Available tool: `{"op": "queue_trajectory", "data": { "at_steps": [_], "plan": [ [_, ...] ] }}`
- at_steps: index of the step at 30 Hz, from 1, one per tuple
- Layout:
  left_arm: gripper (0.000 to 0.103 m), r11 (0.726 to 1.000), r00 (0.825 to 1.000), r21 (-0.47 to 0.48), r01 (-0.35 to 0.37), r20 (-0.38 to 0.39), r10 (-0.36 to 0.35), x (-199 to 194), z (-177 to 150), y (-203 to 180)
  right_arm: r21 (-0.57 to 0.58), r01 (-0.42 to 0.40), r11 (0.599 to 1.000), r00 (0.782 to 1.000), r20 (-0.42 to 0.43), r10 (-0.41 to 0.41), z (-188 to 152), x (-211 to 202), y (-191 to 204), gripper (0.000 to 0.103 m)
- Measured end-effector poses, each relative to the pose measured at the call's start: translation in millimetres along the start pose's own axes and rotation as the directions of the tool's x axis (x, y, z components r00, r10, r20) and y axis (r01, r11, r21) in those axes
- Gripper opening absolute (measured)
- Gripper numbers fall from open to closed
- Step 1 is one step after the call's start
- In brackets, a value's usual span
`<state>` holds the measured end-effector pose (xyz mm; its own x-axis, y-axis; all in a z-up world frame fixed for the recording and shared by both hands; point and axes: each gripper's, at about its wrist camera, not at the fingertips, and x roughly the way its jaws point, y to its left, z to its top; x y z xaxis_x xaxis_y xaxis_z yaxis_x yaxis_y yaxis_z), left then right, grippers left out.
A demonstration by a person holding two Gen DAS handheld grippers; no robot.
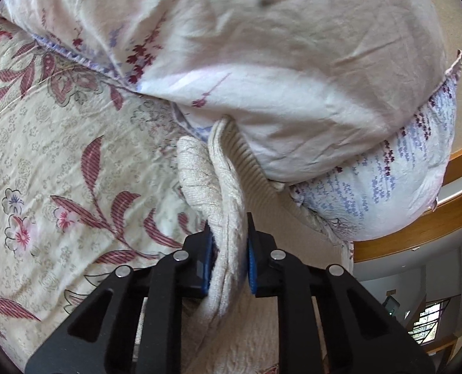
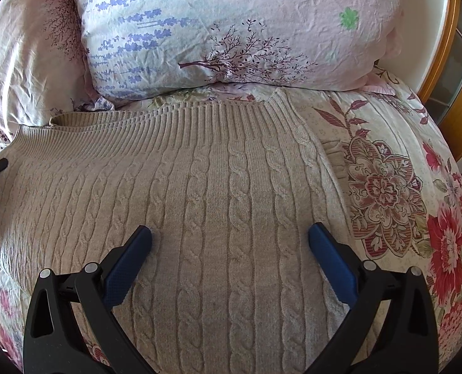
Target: Fold small clothes
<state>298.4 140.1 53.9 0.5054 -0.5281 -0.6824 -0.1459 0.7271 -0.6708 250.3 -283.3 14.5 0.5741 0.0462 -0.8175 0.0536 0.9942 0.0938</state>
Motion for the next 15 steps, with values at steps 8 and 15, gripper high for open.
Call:
{"op": "queue_trajectory", "data": {
  "at_steps": [8, 15],
  "plan": [
    [0.015, 0.994, 0.994, -0.002, 0.112, 0.003, -0.112, -13, -4, -53, 0.05, -0.054, 0.997, 0.997, 0.058, 0.051, 5, -20, -13, 0.102],
    [0.013, 0.976, 0.973, -0.008, 0.219, -0.067, -0.219, 10, -24, -110, 0.119, -0.114, 0.986, 0.988, 0.116, 0.1, 4, -42, -37, 0.102]
  ]
}}
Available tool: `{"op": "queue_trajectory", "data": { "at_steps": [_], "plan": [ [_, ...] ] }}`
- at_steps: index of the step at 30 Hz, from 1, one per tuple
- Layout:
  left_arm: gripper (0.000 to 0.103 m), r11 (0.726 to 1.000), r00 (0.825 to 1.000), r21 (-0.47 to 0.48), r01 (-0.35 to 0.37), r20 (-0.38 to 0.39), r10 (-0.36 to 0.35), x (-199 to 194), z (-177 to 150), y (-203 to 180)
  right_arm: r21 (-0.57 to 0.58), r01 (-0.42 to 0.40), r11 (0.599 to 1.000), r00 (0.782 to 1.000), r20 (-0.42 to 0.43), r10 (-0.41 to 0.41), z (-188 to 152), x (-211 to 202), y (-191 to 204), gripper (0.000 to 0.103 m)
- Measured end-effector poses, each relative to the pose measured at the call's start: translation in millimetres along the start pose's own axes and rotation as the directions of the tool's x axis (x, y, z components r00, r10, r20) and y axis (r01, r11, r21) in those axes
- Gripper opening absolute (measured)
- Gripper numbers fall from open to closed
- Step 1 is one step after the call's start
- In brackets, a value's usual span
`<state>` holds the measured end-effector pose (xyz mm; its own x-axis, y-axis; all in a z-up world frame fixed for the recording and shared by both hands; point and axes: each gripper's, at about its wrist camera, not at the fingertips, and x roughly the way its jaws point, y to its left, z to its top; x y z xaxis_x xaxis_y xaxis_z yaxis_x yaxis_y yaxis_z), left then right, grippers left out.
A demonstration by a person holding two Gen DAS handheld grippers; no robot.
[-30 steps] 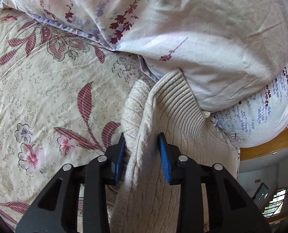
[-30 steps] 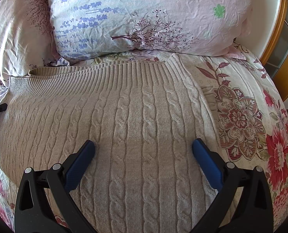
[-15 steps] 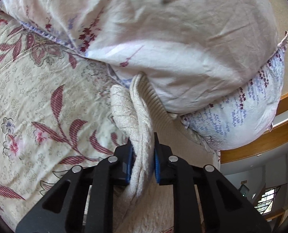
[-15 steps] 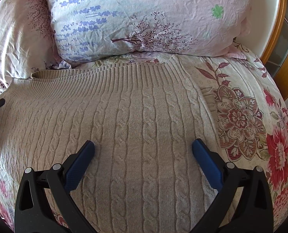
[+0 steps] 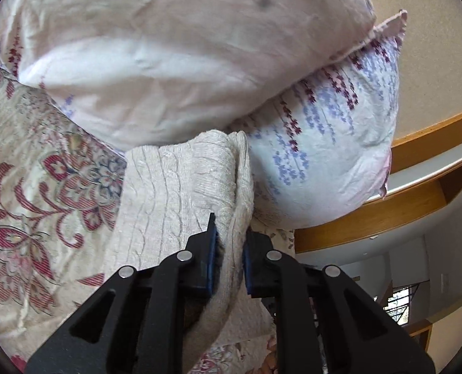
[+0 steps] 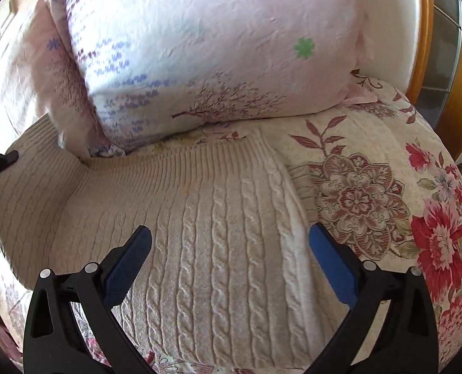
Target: Fold small clothes
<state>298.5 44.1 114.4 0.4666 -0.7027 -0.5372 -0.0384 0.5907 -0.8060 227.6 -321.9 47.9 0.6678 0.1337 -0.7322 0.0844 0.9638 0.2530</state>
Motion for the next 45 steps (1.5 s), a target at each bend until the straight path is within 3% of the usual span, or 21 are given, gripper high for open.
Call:
{"op": "queue_trajectory", "data": {
  "at_steps": [5, 9, 17, 19, 22, 24, 25, 27, 31, 35, 40, 43, 45],
  "plan": [
    [0.013, 0.998, 0.993, 0.007, 0.063, -0.099, -0.062, 58, -14, -45, 0.091, -0.057, 0.994, 0.998, 0.004, 0.057, -3, -8, -28, 0.102],
    [0.013, 0.995, 0.976, 0.02, 0.1, -0.196, -0.095, 116, -34, -80, 0.152, -0.069, 0.986, 0.998, 0.005, 0.069, -10, -13, -52, 0.102],
    [0.013, 0.998, 0.933, 0.044, 0.049, -0.357, -0.031, 197, -69, -91, 0.228, -0.056, 0.972, 0.998, -0.006, 0.059, -17, -15, -86, 0.102],
    [0.019, 0.998, 0.913, 0.007, 0.057, -0.404, -0.049, 211, -73, -85, 0.242, -0.055, 0.969, 0.998, -0.011, 0.059, -17, -13, -91, 0.102],
    [0.033, 0.987, 0.891, -0.068, 0.145, -0.424, -0.16, 219, -72, -87, 0.26, -0.053, 0.964, 0.998, -0.012, 0.058, -15, -13, -99, 0.102],
    [0.05, 0.982, 0.899, -0.016, 0.187, -0.401, -0.178, 206, -64, -96, 0.278, -0.066, 0.958, 0.998, -0.002, 0.069, -11, -15, -105, 0.1],
    [0.053, 0.979, 0.907, 0.017, 0.202, -0.381, -0.181, 197, -59, -100, 0.288, -0.079, 0.954, 0.997, 0.005, 0.081, -8, -16, -109, 0.096],
    [0.058, 0.976, 0.927, 0.097, 0.195, -0.343, -0.152, 176, -49, -104, 0.315, -0.151, 0.937, 0.988, 0.021, 0.152, 0, -18, -115, 0.076],
    [0.067, 0.961, 0.967, 0.259, 0.098, -0.255, -0.03, 137, -37, -102, 0.323, -0.271, 0.907, 0.96, 0.017, 0.28, 20, -15, -113, 0.054],
    [0.076, 0.925, 0.987, 0.379, -0.011, -0.147, 0.072, 107, -34, -90, 0.278, -0.322, 0.905, 0.935, -0.061, 0.351, 41, 0, -90, 0.04],
    [0.085, 0.854, 0.986, 0.507, -0.116, -0.047, 0.162, 95, -53, -90, 0.279, -0.302, 0.912, 0.929, -0.13, 0.348, 55, 22, -80, 0.038],
    [0.088, 0.785, 0.969, 0.587, -0.199, -0.001, 0.246, 94, -66, -89, 0.285, -0.293, 0.913, 0.922, -0.167, 0.348, 57, 34, -77, 0.038],
    [0.09, 0.76, 0.958, 0.607, -0.232, 0.007, 0.287, 101, -73, -88, 0.279, -0.285, 0.917, 0.919, -0.194, 0.344, 56, 41, -74, 0.038]
  ]
}}
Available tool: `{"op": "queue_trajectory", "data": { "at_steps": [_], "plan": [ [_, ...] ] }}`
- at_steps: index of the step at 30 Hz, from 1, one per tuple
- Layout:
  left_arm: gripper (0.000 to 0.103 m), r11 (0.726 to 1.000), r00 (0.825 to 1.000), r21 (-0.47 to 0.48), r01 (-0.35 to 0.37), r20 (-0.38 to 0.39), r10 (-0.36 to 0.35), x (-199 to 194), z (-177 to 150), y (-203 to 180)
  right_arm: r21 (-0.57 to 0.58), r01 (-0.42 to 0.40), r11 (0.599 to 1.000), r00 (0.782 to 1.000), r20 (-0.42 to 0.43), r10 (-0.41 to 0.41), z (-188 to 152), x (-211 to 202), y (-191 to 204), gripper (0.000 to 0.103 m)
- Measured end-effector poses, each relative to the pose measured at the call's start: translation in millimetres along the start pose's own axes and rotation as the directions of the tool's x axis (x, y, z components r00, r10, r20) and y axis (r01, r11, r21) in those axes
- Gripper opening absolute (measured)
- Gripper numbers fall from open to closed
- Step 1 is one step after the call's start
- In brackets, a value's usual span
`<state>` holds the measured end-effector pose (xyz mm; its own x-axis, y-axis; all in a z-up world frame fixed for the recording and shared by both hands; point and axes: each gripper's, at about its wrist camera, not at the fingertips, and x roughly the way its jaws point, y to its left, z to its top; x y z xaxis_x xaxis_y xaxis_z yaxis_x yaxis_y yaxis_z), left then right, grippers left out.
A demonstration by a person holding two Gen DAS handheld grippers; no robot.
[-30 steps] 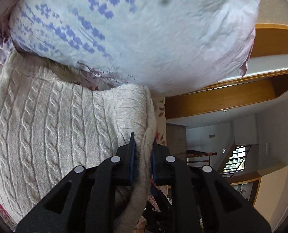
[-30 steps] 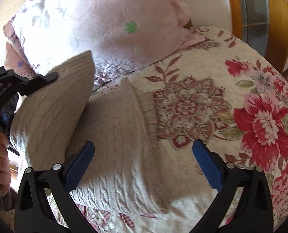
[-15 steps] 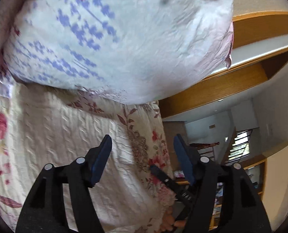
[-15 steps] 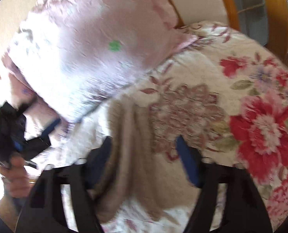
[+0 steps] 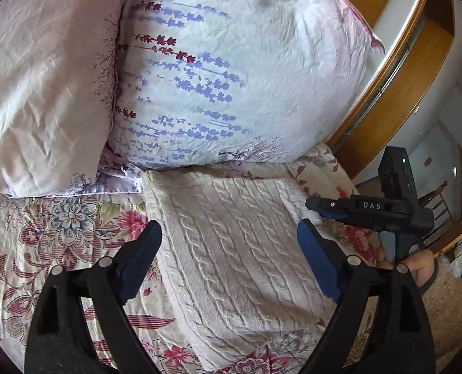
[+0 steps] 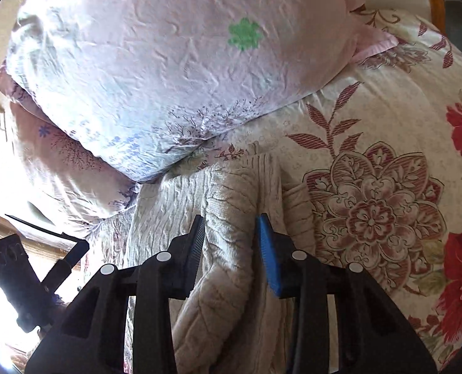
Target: Fold small clothes
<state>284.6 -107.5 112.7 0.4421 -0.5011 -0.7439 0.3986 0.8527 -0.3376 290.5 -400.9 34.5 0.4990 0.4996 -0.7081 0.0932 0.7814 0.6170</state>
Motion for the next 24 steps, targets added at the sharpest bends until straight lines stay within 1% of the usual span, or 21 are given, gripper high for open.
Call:
{"op": "queue_trajectory", "data": {
  "at_steps": [1, 2, 3, 4, 7, 10, 12, 14, 17, 21, 24],
  "plan": [
    [0.092, 1.0, 1.0, 0.004, -0.011, -0.011, 0.011, 3, -2, -2, -0.003, 0.004, 1.0, 1.0, -0.012, -0.004, 0, 4, 1, 0.038],
    [0.093, 1.0, 1.0, 0.006, -0.017, -0.02, 0.017, 4, -4, -1, -0.012, 0.008, 1.0, 1.0, -0.024, -0.008, -2, 8, 2, 0.031],
    [0.093, 1.0, 0.999, 0.009, -0.02, -0.03, 0.021, 5, -7, -1, -0.025, 0.012, 1.0, 1.0, -0.029, -0.013, -3, 12, 5, 0.016],
    [0.094, 1.0, 0.999, 0.012, -0.022, -0.04, 0.023, 9, -8, -3, -0.043, 0.011, 0.999, 1.0, -0.019, -0.012, -5, 11, 8, 0.011],
    [0.097, 1.0, 0.998, 0.024, -0.02, -0.063, 0.022, 11, -15, -5, -0.093, 0.022, 0.995, 0.998, 0.059, -0.017, -6, 0, 16, 0.009],
    [0.097, 1.0, 0.997, 0.026, -0.012, -0.073, 0.013, 15, -18, -6, -0.112, 0.031, 0.993, 0.992, 0.128, -0.017, -1, -17, 23, 0.008],
    [0.097, 1.0, 0.997, 0.026, -0.009, -0.079, 0.011, 18, -19, -6, -0.129, 0.063, 0.99, 0.986, 0.159, -0.042, 2, -26, 26, 0.008],
    [0.097, 1.0, 0.996, 0.028, -0.008, -0.084, 0.011, 20, -20, -6, -0.136, 0.095, 0.986, 0.983, 0.17, -0.071, 4, -28, 27, 0.008],
    [0.098, 0.999, 0.996, 0.037, -0.013, -0.09, 0.016, 22, -22, -7, -0.114, 0.124, 0.986, 0.98, 0.169, -0.104, 4, -26, 19, 0.008],
    [0.098, 0.999, 0.995, 0.05, -0.021, -0.093, 0.025, 21, -24, -8, -0.07, 0.132, 0.989, 0.978, 0.17, -0.118, 3, -24, 8, 0.008],
    [0.099, 0.998, 0.994, 0.06, -0.035, -0.097, 0.041, 23, -24, -9, -0.07, 0.127, 0.989, 0.978, 0.173, -0.114, 5, -25, 8, 0.008]
  ]
}}
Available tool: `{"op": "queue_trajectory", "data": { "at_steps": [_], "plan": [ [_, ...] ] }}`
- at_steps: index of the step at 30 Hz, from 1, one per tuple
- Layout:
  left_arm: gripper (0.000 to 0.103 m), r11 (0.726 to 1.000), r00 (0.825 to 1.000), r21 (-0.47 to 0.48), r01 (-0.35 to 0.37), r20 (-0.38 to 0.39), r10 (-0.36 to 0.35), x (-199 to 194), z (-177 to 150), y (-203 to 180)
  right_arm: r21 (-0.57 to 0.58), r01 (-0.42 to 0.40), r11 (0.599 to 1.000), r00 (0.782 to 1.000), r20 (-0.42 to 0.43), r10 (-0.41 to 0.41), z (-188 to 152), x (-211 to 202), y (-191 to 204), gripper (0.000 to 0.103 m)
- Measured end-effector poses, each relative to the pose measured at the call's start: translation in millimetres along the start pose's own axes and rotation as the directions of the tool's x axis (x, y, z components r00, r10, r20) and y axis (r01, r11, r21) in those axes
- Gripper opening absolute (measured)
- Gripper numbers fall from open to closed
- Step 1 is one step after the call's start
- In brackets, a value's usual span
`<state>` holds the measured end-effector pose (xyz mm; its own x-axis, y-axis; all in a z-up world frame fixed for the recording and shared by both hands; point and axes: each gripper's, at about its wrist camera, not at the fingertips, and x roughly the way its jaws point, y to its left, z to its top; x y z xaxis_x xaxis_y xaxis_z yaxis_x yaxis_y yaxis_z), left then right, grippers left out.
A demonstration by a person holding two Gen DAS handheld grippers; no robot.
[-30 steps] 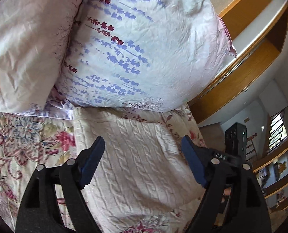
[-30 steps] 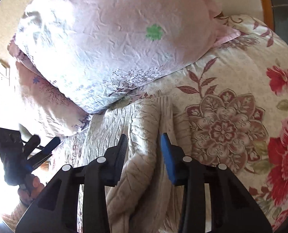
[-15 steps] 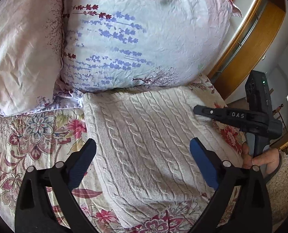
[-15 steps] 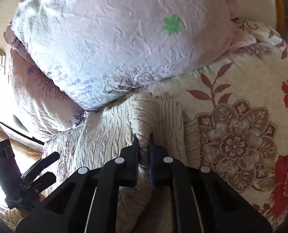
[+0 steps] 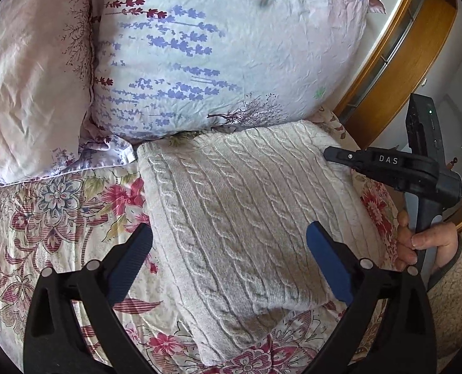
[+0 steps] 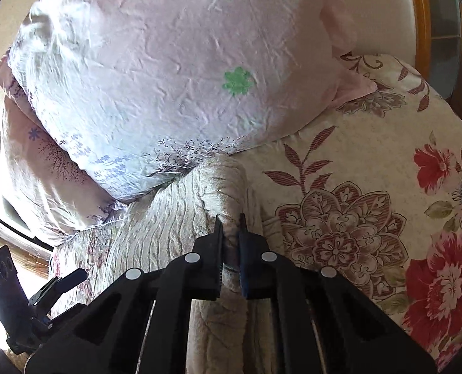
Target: Fold small clothes
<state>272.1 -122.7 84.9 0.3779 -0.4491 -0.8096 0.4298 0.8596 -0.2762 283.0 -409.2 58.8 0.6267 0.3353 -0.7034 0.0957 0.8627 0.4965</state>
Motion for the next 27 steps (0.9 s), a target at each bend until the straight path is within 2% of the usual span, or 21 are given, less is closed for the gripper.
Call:
{"op": "queue_trajectory", "data": {
  "at_steps": [4, 10, 13, 15, 19, 22, 25, 27],
  "plan": [
    [0.1, 1.0, 1.0, 0.008, -0.022, -0.006, 0.022, 2, 0, 0, -0.026, -0.004, 1.0, 1.0, 0.022, 0.005, 5, -5, 10, 0.008],
    [0.101, 0.994, 0.995, 0.027, -0.102, -0.007, 0.102, 4, -2, -2, -0.028, 0.001, 1.0, 1.0, 0.025, 0.0, 7, -4, 12, 0.008],
    [0.101, 0.994, 0.994, 0.022, -0.107, -0.009, 0.107, 5, -1, -1, -0.032, 0.005, 0.999, 0.999, 0.036, -0.004, 8, -7, 13, 0.008],
    [0.101, 0.993, 0.993, 0.023, -0.115, -0.015, 0.115, 5, -2, -1, -0.025, 0.02, 0.999, 1.0, 0.022, -0.02, 6, -2, 10, 0.008],
    [0.101, 0.993, 0.993, 0.016, -0.113, -0.018, 0.113, 5, -2, 0, 0.021, 0.07, 0.997, 0.996, -0.062, -0.069, -5, 23, -6, 0.009],
    [0.101, 0.993, 0.993, 0.003, -0.115, -0.018, 0.115, 5, -2, 4, 0.072, 0.053, 0.996, 0.996, -0.069, -0.048, -8, 20, -13, 0.013],
    [0.101, 0.993, 0.993, -0.02, -0.116, -0.016, 0.116, 3, -3, 9, 0.113, 0.016, 0.993, 1.0, -0.027, -0.013, -6, -5, -19, 0.023],
    [0.101, 0.993, 0.994, -0.037, -0.111, -0.017, 0.11, 3, -4, 12, 0.119, -0.025, 0.993, 1.0, -0.016, 0.027, -10, -22, -22, 0.038]
  ]
}}
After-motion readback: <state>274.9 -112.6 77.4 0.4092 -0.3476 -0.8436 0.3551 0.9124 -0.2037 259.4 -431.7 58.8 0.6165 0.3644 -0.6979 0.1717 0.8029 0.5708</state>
